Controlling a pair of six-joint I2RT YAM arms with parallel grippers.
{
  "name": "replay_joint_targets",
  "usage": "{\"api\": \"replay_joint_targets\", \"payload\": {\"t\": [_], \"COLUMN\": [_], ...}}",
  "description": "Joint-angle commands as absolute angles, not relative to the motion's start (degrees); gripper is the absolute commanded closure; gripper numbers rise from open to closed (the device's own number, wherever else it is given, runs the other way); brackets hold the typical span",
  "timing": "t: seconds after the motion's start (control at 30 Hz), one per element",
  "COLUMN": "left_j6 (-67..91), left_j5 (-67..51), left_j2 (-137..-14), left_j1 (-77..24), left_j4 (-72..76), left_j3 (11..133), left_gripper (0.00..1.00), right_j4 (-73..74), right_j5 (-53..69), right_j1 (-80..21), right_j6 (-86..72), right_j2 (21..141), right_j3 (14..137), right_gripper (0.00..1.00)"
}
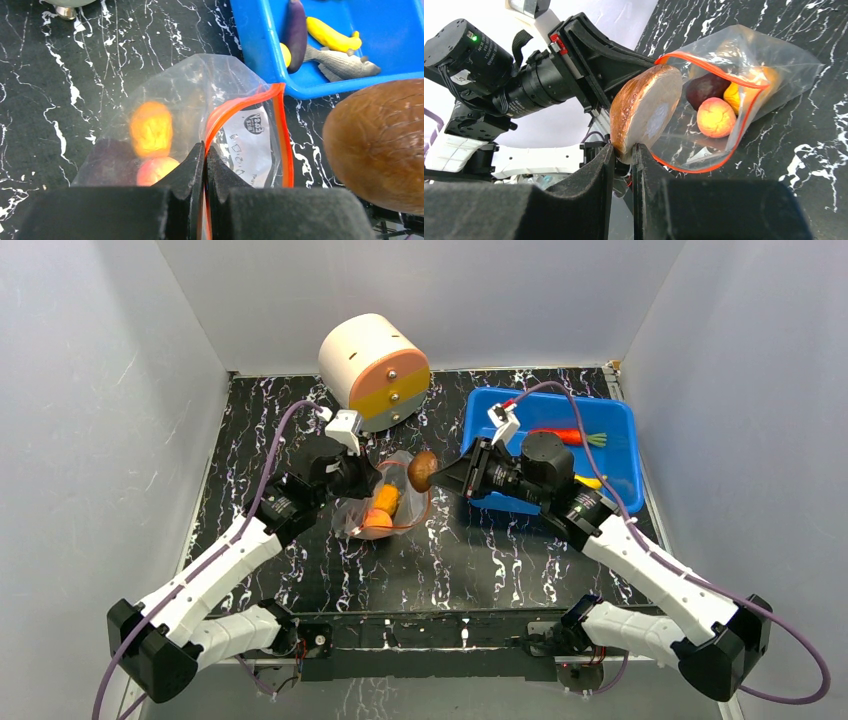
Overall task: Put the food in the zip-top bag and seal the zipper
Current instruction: Place the fake fruit in the zipper food storage bag.
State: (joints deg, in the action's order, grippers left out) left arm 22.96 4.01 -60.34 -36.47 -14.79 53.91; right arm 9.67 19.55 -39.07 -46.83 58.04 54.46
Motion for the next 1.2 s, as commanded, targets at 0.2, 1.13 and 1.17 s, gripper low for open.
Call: {"api": "replay_joint_targets", "payload": {"t": [0.2, 1.13, 1.17], "left_j6": [25.11, 24.04, 24.00], "left_j5": [-0.95, -2.90, -2.85], "left_j2": [-56.65, -51.49, -51.39], "left_j1": [-36.12, -36.14, -36.13], "left_j4": [-12.39, -14.56, -14.70], "left_j3": [54.88, 52.75, 52.67], "left_gripper": [1.00, 1.00, 1.00], "right_j4": [1.77, 17.25, 17.97], "right_j5": [18.21, -16.97, -18.84], "right_j1": [-44.00, -53.82, -54.28], "right_j6": [-48.47, -38.94, -38.58], "right_j2": [62.75, 80.59, 81.15], "right_j3": [53.53, 64.19, 64.59], "right_gripper": [1.00, 0.99, 0.99]}}
